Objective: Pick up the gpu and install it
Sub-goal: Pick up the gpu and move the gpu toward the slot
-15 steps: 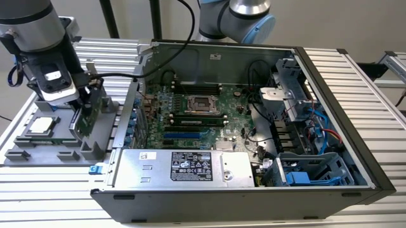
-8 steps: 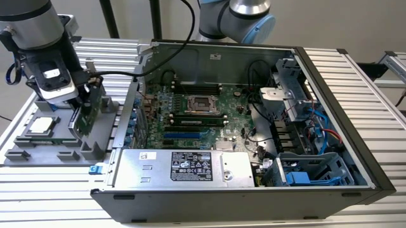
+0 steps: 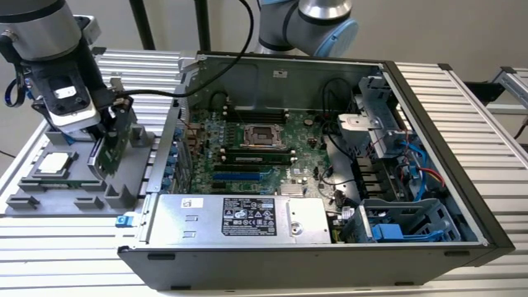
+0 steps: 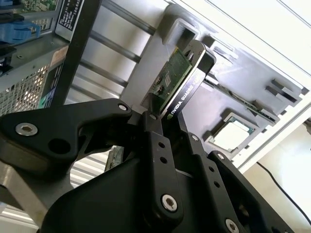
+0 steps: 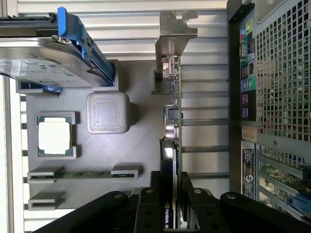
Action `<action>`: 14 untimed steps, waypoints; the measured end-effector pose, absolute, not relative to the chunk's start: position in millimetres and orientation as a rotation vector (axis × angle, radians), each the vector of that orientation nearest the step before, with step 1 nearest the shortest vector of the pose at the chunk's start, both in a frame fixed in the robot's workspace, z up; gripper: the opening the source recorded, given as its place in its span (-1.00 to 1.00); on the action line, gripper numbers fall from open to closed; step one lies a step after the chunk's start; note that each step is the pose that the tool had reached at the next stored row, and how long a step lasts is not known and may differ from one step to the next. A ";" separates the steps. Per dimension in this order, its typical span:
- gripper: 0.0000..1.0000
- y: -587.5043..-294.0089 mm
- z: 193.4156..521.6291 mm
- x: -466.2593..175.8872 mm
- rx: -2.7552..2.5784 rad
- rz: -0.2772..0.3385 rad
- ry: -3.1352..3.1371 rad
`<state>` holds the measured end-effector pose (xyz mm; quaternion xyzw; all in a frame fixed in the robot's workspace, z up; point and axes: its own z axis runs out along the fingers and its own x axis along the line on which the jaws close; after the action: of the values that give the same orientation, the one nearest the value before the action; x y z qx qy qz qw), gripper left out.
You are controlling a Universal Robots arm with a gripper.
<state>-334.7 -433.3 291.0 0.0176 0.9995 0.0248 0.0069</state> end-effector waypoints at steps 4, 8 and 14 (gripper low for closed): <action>-1.00 -433.2 293.7 -334.8 0.055 0.078 3.126; -1.00 -433.3 296.5 -334.7 0.055 0.078 3.126; -1.00 -433.3 300.8 -334.7 0.055 0.078 3.126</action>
<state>-334.7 -433.3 300.8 0.0176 0.9995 0.0248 0.0069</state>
